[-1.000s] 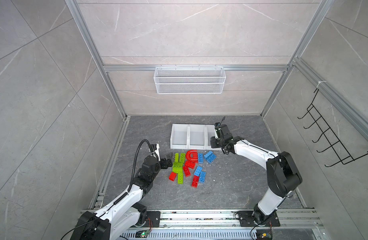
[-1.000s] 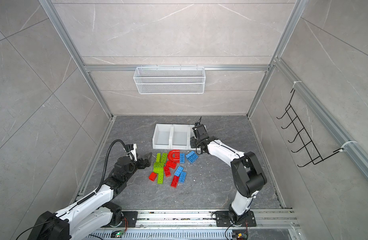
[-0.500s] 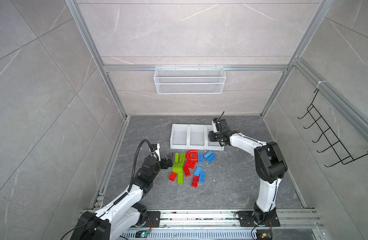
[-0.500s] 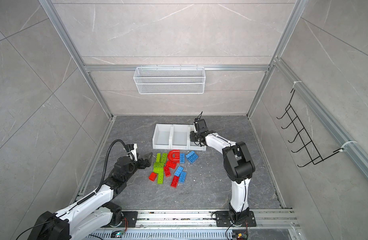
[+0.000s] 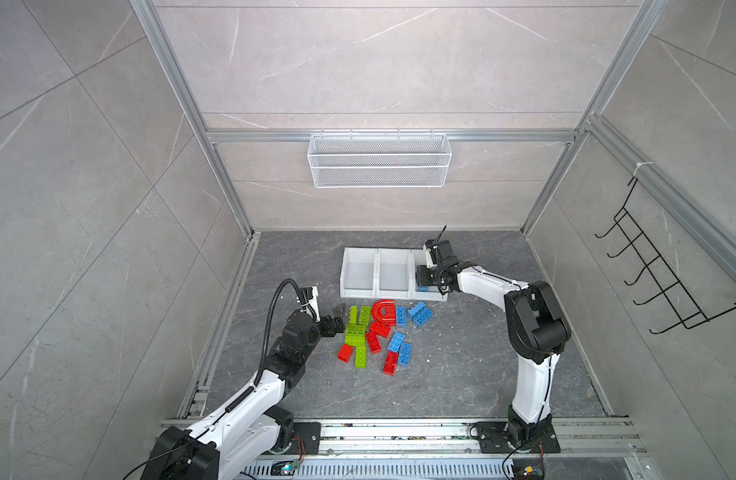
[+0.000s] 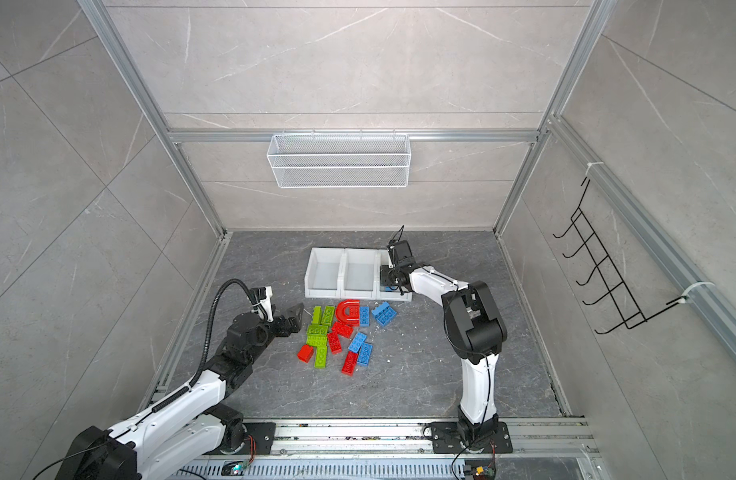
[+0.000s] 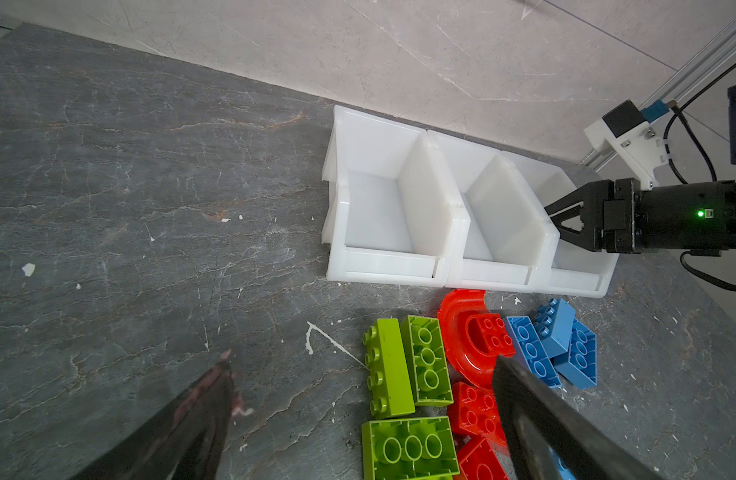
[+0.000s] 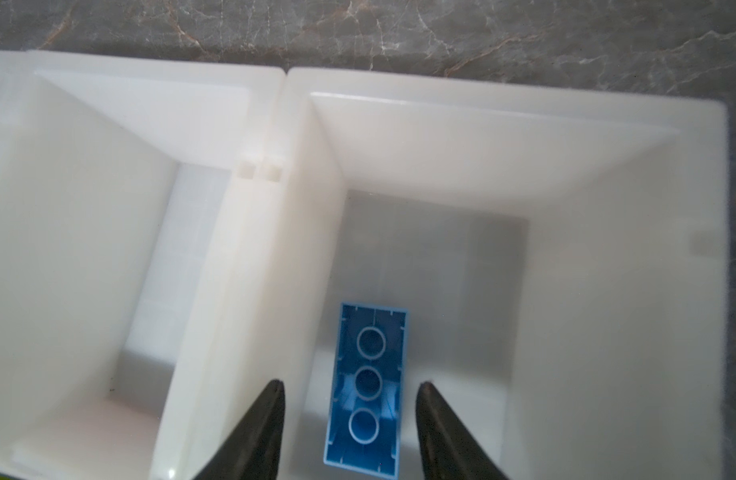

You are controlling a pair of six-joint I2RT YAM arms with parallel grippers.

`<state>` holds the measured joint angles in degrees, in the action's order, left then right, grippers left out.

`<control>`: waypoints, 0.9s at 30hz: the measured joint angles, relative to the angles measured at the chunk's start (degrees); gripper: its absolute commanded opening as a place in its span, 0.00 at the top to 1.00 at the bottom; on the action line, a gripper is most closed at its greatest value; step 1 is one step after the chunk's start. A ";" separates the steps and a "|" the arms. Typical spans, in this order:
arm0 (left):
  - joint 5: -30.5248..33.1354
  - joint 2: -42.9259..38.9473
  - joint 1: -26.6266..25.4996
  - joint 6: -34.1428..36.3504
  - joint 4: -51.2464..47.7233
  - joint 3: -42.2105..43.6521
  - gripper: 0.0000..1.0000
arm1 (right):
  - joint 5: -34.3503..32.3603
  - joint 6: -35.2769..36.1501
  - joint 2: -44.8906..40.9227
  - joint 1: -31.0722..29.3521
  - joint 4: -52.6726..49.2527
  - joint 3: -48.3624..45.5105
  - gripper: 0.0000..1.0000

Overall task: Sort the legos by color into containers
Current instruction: 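Carry the blue brick into the bin compartment nearest the right arm and release, then move the right gripper back to the pile and grasp another light-blue brick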

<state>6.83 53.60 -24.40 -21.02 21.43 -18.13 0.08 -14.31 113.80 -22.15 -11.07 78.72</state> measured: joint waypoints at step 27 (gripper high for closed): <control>0.26 0.87 0.00 0.02 -0.46 0.00 0.01 | -5.35 -19.91 -27.32 -29.88 -0.76 -32.50 0.44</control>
<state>7.09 54.48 -24.40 -20.99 20.97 -18.13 -5.28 -34.22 86.48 -52.03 -11.84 46.22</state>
